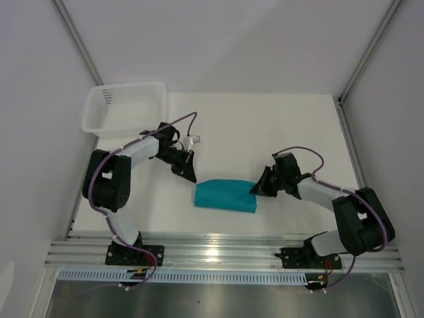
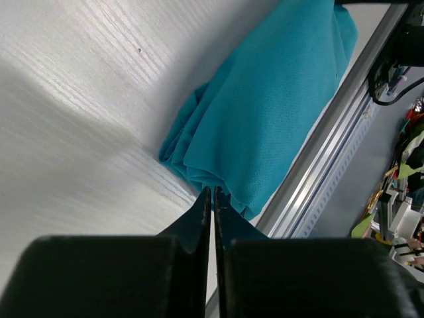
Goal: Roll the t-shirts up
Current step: Roll the tshirt
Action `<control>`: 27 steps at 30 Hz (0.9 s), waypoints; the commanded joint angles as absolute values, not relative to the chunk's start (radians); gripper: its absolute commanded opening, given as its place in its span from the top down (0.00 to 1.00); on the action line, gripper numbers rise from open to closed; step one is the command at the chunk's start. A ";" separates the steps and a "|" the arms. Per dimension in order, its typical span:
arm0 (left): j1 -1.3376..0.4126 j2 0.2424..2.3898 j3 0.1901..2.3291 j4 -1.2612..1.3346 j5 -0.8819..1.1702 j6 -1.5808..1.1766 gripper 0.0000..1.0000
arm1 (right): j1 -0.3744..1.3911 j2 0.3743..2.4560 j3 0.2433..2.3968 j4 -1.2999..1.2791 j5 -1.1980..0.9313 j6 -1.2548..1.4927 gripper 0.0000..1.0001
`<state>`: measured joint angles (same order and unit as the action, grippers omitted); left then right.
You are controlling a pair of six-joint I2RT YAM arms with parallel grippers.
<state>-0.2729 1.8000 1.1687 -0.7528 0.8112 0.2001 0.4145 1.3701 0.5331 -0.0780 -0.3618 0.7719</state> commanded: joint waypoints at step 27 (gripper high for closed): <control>-0.348 1.638 1.019 -0.741 0.698 0.902 0.48 | 0.310 1.606 0.821 -0.181 -0.621 0.466 0.68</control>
<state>-0.3420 1.6493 1.0222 -0.7334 0.6609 0.8001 0.3164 1.5978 0.7788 -0.1562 -0.5980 0.5026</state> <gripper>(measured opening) 0.511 0.293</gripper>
